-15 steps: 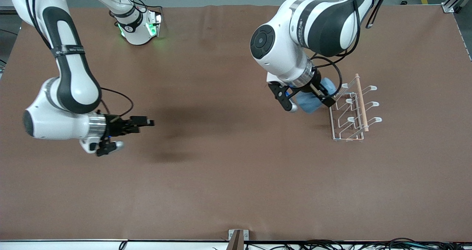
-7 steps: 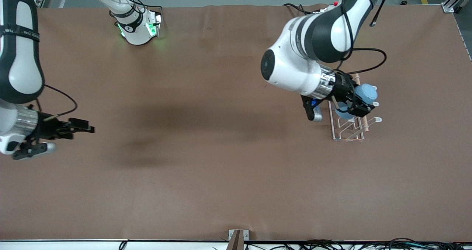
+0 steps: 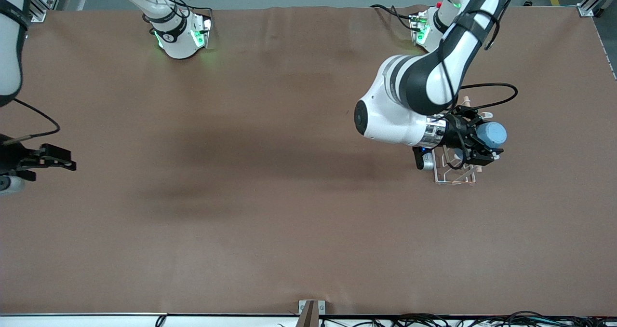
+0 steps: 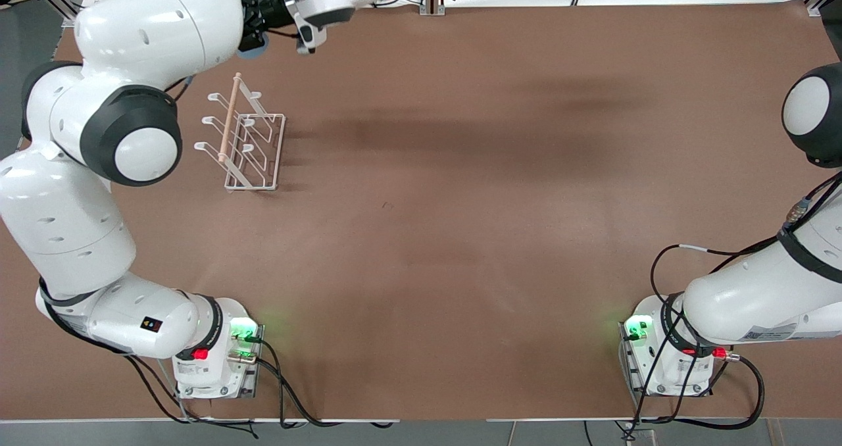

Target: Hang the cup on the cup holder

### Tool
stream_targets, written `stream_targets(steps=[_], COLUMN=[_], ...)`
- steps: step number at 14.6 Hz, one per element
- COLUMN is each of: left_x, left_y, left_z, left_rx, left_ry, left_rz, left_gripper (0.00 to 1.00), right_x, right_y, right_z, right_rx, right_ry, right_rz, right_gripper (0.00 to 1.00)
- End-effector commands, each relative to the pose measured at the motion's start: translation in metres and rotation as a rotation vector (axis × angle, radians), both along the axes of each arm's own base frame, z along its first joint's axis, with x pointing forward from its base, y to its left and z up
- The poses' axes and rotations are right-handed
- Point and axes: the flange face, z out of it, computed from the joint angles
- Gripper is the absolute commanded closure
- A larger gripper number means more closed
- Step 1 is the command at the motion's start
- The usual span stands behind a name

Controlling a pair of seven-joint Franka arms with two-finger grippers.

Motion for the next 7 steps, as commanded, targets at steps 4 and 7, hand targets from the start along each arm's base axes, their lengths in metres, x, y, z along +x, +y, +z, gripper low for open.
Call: stream_targets(steps=[4,7], left_x=[-0.003,-0.011], left_y=[0.011,0.012], left_z=[-0.047,-0.076], left_rx=[0.105,0.128], left_ry=[0.019,-0.039], left_rz=[-0.018,-0.004], left_gripper=[0.8,0.8], right_x=[-0.033,-0.057], right_y=[0.002,0.023], right_z=[0.061,0.088], right_rx=[0.016,-0.009], right_ry=[-0.004,0.004], right_rz=[-0.049,-0.158], right_gripper=[0.0,0.02])
